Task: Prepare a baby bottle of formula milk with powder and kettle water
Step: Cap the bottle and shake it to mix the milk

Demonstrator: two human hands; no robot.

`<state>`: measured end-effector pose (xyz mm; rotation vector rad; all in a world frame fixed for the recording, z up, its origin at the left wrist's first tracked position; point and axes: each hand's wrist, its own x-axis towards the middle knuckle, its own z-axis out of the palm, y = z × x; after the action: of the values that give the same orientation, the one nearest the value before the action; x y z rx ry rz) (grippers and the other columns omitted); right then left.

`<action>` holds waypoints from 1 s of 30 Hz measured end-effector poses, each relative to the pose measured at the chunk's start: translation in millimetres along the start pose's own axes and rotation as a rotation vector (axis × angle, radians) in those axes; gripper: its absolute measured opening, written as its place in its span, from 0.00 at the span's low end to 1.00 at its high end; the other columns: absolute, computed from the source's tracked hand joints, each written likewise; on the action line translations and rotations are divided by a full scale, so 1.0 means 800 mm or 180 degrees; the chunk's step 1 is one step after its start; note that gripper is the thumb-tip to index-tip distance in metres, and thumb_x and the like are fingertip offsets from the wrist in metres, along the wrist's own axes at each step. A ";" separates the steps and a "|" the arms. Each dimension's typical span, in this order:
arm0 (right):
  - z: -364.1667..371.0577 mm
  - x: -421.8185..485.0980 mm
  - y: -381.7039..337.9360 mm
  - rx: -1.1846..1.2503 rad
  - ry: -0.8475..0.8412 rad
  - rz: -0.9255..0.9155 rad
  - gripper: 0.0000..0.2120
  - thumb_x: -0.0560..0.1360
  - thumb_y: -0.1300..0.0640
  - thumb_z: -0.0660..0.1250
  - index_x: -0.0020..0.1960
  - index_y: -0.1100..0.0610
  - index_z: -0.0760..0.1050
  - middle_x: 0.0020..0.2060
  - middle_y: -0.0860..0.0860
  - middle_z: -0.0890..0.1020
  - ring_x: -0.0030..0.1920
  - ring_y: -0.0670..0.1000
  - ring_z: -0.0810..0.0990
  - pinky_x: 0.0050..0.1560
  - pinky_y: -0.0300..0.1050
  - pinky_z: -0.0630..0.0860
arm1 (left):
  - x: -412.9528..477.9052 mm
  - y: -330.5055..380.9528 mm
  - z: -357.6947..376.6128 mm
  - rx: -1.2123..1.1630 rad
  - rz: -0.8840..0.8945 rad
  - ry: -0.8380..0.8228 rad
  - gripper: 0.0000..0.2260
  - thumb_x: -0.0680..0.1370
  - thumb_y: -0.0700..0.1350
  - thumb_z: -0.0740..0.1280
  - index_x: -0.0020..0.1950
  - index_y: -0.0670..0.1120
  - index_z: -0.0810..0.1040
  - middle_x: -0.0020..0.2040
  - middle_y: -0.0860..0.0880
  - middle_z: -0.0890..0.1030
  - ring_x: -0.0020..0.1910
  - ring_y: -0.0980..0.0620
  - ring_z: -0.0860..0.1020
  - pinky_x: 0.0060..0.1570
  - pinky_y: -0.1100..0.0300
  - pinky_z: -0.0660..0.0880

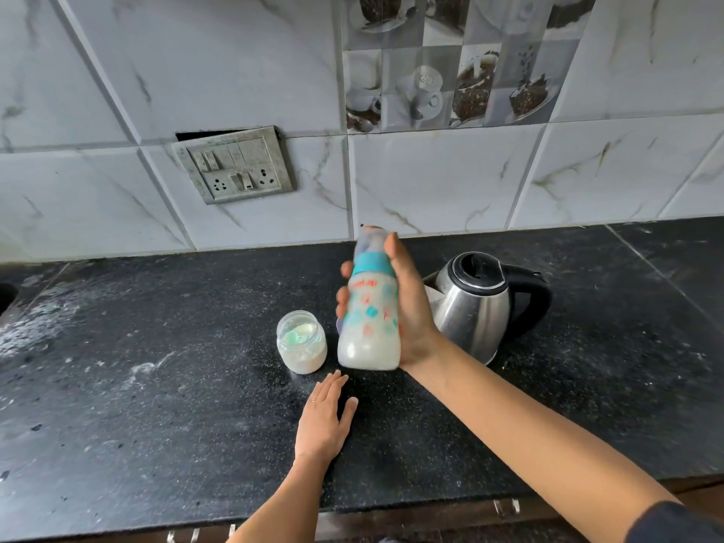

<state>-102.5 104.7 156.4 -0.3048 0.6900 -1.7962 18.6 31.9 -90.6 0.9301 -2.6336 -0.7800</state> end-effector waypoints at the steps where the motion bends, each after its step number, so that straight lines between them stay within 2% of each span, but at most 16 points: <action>1: 0.001 -0.001 0.003 -0.0059 -0.0017 0.0033 0.23 0.70 0.36 0.61 0.44 0.58 0.73 0.35 0.53 0.75 0.28 0.51 0.78 0.31 0.41 0.78 | 0.001 -0.001 -0.001 0.0001 0.0010 0.0006 0.22 0.80 0.56 0.58 0.73 0.52 0.65 0.74 0.55 0.64 0.74 0.56 0.58 0.71 0.65 0.50; 4: -0.003 0.004 -0.011 0.0394 0.0101 -0.0227 0.25 0.73 0.36 0.59 0.39 0.59 0.75 0.31 0.52 0.78 0.27 0.50 0.79 0.30 0.39 0.78 | 0.000 -0.001 0.000 -0.0016 -0.0003 -0.0037 0.22 0.80 0.56 0.57 0.73 0.52 0.64 0.75 0.56 0.62 0.75 0.57 0.57 0.72 0.64 0.50; 6: -0.002 0.001 -0.015 0.0424 0.0174 -0.0293 0.26 0.74 0.36 0.57 0.39 0.59 0.74 0.29 0.52 0.78 0.27 0.49 0.79 0.29 0.38 0.77 | 0.000 0.001 0.001 -0.0037 -0.0011 -0.0037 0.22 0.80 0.56 0.57 0.73 0.53 0.64 0.75 0.56 0.62 0.75 0.57 0.57 0.72 0.64 0.50; 10: -0.003 -0.002 0.001 -0.0012 0.0210 -0.0123 0.23 0.71 0.36 0.60 0.43 0.57 0.73 0.34 0.52 0.76 0.28 0.50 0.78 0.31 0.40 0.77 | 0.000 0.000 0.000 -0.0044 -0.0017 0.0000 0.21 0.80 0.56 0.58 0.72 0.52 0.65 0.74 0.55 0.63 0.74 0.56 0.58 0.72 0.64 0.51; 14: -0.010 0.009 -0.015 0.0464 0.0472 -0.0427 0.24 0.75 0.37 0.59 0.41 0.59 0.74 0.30 0.51 0.78 0.28 0.49 0.79 0.30 0.39 0.78 | -0.001 0.001 0.001 -0.0083 -0.0020 -0.0015 0.21 0.80 0.56 0.58 0.72 0.53 0.65 0.75 0.56 0.63 0.74 0.57 0.58 0.73 0.62 0.53; 18: -0.008 0.001 -0.002 0.0082 0.0336 -0.0277 0.23 0.71 0.38 0.60 0.41 0.58 0.76 0.33 0.51 0.78 0.28 0.50 0.78 0.31 0.40 0.78 | 0.001 0.000 0.000 -0.0069 -0.0007 0.0013 0.21 0.80 0.56 0.58 0.72 0.52 0.65 0.75 0.55 0.63 0.74 0.57 0.58 0.73 0.63 0.51; 22: -0.007 0.008 -0.012 0.0482 0.0387 -0.0444 0.24 0.76 0.39 0.59 0.41 0.59 0.78 0.33 0.52 0.79 0.30 0.50 0.79 0.33 0.41 0.79 | -0.001 0.002 0.001 -0.0071 -0.0024 -0.0007 0.21 0.80 0.56 0.58 0.73 0.53 0.65 0.75 0.56 0.62 0.74 0.57 0.58 0.72 0.65 0.50; 24: -0.006 0.006 -0.008 0.0240 0.0279 -0.0410 0.20 0.76 0.40 0.57 0.44 0.53 0.80 0.35 0.51 0.79 0.29 0.50 0.78 0.32 0.41 0.78 | -0.001 0.001 0.000 -0.0079 -0.0015 0.0002 0.21 0.80 0.56 0.58 0.73 0.53 0.65 0.75 0.56 0.62 0.74 0.57 0.57 0.72 0.65 0.49; 26: -0.004 0.004 -0.007 0.0076 0.0253 -0.0514 0.15 0.76 0.41 0.57 0.51 0.48 0.77 0.35 0.52 0.78 0.28 0.51 0.78 0.31 0.42 0.78 | 0.000 0.001 -0.001 -0.0070 -0.0016 0.0003 0.21 0.80 0.56 0.58 0.73 0.53 0.65 0.75 0.56 0.62 0.74 0.57 0.57 0.72 0.65 0.49; 30: -0.007 0.013 -0.024 0.0545 0.0391 -0.0580 0.25 0.77 0.38 0.57 0.40 0.59 0.77 0.32 0.52 0.78 0.28 0.50 0.78 0.30 0.39 0.78 | -0.001 0.003 -0.001 -0.0072 -0.0051 -0.0028 0.21 0.80 0.55 0.58 0.73 0.53 0.65 0.75 0.56 0.62 0.75 0.57 0.57 0.72 0.63 0.51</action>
<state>-123.8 100.6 161.8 -0.1466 0.6042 -2.0471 18.3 33.3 -88.8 0.9450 -2.6222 -0.8179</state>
